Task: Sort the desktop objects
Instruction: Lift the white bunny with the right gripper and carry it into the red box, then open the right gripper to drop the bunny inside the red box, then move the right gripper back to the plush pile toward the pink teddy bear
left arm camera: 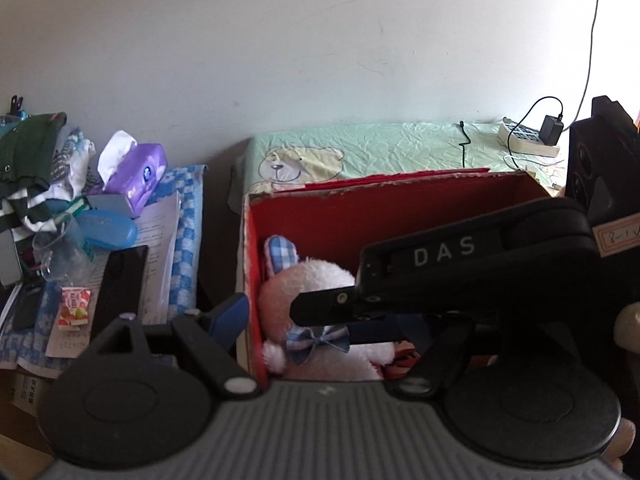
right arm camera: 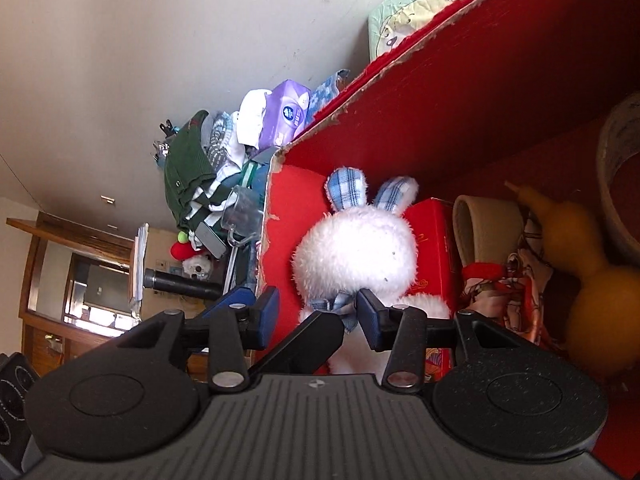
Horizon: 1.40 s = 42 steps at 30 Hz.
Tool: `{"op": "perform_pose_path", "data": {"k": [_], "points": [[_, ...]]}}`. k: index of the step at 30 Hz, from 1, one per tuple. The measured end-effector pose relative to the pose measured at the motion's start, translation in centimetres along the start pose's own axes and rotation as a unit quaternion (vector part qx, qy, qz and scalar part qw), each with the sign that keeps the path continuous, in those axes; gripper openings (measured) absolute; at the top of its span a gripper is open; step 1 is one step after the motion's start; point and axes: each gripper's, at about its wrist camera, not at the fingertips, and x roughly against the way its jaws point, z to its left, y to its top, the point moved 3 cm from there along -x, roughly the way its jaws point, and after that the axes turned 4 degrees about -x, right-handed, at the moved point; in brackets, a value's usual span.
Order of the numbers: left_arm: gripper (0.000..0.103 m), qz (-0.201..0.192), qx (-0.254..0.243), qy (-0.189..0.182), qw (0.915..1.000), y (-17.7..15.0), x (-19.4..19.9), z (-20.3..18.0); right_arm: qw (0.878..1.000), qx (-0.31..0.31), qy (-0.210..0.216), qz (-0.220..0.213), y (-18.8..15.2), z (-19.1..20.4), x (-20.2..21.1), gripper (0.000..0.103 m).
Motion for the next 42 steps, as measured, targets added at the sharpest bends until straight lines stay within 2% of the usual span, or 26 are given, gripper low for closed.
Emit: {"op": "perform_pose_path", "data": {"k": [5, 6, 11, 17, 23, 28, 42], "points": [[0.088, 0.006, 0.009, -0.002, 0.9999, -0.1, -0.2, 0.1, 1.000, 0.000, -0.001, 0.005, 0.2, 0.0, 0.0, 0.048], [0.088, 0.008, 0.011, 0.001, 0.9999, 0.0, -0.3, 0.1, 1.000, 0.003, -0.002, 0.001, 0.4, 0.6, -0.4, 0.048], [0.095, 0.020, 0.007, 0.024, 0.9995, 0.8, -0.2, -1.1, 0.999, 0.026, -0.003, -0.037, 0.6, 0.7, 2.3, 0.048], [0.096, 0.039, -0.031, 0.062, 0.9968, 1.1, 0.0, -4.1, 0.992, 0.060, -0.050, -0.103, 0.3, 0.6, 6.1, 0.048], [0.097, 0.071, -0.031, 0.084, 0.9934, 1.5, 0.0, -6.1, 0.982, 0.083, -0.083, -0.148, -0.3, -0.1, 8.9, 0.048], [0.098, 0.081, -0.042, 0.105, 0.9902, 1.7, 0.3, -8.3, 0.976, 0.102, -0.090, -0.170, -0.8, -0.7, 11.2, 0.048], [0.100, 0.087, -0.044, 0.119, 0.9881, 3.8, 0.8, -14.8, 0.969, 0.116, -0.092, -0.199, 0.0, -3.3, 17.5, 0.048]]}}
